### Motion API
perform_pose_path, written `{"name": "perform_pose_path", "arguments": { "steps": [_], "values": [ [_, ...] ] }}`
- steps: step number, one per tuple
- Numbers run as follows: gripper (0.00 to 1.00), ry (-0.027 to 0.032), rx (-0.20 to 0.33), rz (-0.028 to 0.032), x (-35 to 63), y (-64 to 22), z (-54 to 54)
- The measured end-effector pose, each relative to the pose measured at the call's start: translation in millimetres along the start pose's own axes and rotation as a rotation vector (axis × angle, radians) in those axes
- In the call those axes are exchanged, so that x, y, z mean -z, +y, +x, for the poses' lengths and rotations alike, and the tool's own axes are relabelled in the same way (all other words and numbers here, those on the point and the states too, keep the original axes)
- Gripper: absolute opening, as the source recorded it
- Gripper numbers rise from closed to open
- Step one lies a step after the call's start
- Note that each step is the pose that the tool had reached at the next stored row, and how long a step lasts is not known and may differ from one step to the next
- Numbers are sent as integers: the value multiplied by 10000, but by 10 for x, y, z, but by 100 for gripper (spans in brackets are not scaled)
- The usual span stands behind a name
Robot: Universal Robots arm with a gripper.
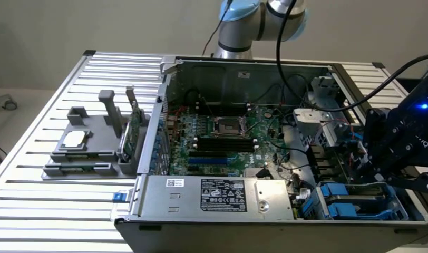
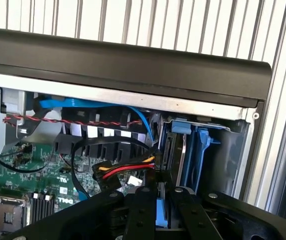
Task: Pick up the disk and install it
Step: 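Insert the second disk wire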
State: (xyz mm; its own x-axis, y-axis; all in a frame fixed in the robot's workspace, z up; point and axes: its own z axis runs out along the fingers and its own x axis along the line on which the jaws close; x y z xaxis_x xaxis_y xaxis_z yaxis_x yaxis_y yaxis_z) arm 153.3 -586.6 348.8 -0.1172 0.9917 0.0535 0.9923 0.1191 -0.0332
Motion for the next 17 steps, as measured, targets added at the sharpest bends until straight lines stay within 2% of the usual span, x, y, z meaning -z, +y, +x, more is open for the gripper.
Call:
{"name": "perform_pose_path", "arguments": {
  "steps": [5,17],
  "values": [
    [16,3,-113,-6,3,69,-8],
    [16,36,-1091,-59,-6,73,-17]
  ]
}}
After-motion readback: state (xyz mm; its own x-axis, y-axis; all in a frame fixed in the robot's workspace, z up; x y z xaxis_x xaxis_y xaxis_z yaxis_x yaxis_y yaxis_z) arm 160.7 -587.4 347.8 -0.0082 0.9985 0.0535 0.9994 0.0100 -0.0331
